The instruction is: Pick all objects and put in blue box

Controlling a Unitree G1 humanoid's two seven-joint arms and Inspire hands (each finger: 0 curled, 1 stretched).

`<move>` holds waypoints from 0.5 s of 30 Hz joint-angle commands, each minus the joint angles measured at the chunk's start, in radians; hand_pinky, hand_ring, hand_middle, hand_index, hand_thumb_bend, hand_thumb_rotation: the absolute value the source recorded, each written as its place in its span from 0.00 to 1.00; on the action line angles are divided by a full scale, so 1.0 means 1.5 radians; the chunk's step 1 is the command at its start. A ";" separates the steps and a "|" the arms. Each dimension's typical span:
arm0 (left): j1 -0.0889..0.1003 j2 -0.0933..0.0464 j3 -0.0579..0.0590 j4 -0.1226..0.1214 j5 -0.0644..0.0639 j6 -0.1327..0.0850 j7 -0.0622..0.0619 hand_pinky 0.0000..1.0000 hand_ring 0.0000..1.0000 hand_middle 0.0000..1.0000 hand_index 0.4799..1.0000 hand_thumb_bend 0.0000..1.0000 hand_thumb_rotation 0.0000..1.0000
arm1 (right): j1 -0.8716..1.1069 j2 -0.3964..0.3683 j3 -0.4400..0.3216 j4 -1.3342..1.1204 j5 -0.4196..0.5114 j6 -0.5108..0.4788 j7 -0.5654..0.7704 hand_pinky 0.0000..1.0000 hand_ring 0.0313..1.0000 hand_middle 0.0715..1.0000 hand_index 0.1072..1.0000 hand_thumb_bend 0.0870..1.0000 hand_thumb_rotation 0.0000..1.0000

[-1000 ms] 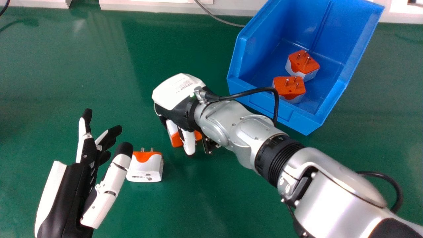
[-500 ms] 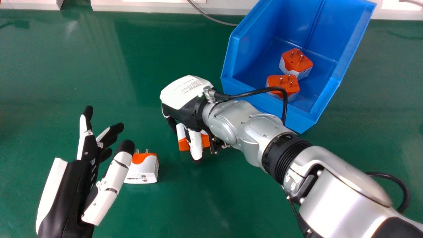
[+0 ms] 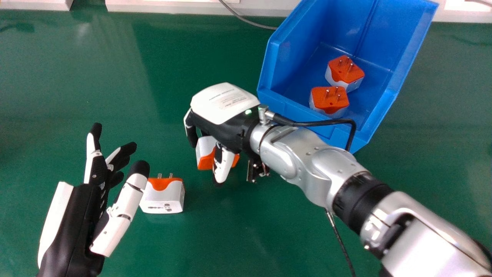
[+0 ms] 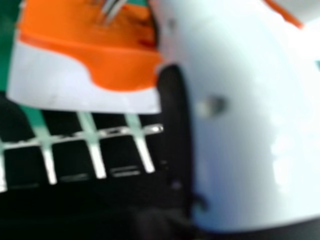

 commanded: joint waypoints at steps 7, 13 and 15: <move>-0.051 0.023 0.022 0.045 -0.016 0.003 -0.005 0.98 0.95 0.93 0.83 0.37 0.83 | 0.111 -0.096 -0.045 -0.320 -0.001 0.050 0.088 0.26 0.35 0.45 0.50 0.46 0.00; -0.082 0.034 0.033 0.086 -0.027 -0.008 -0.007 1.00 0.96 0.94 0.83 0.36 0.84 | 0.188 -0.139 -0.095 -0.508 -0.002 0.094 0.129 0.23 0.34 0.44 0.51 0.45 0.00; -0.090 0.035 0.036 0.094 -0.031 -0.005 -0.006 1.00 0.96 0.94 0.83 0.36 0.84 | 0.205 -0.152 -0.114 -0.560 -0.002 0.109 0.148 0.24 0.34 0.44 0.52 0.45 0.00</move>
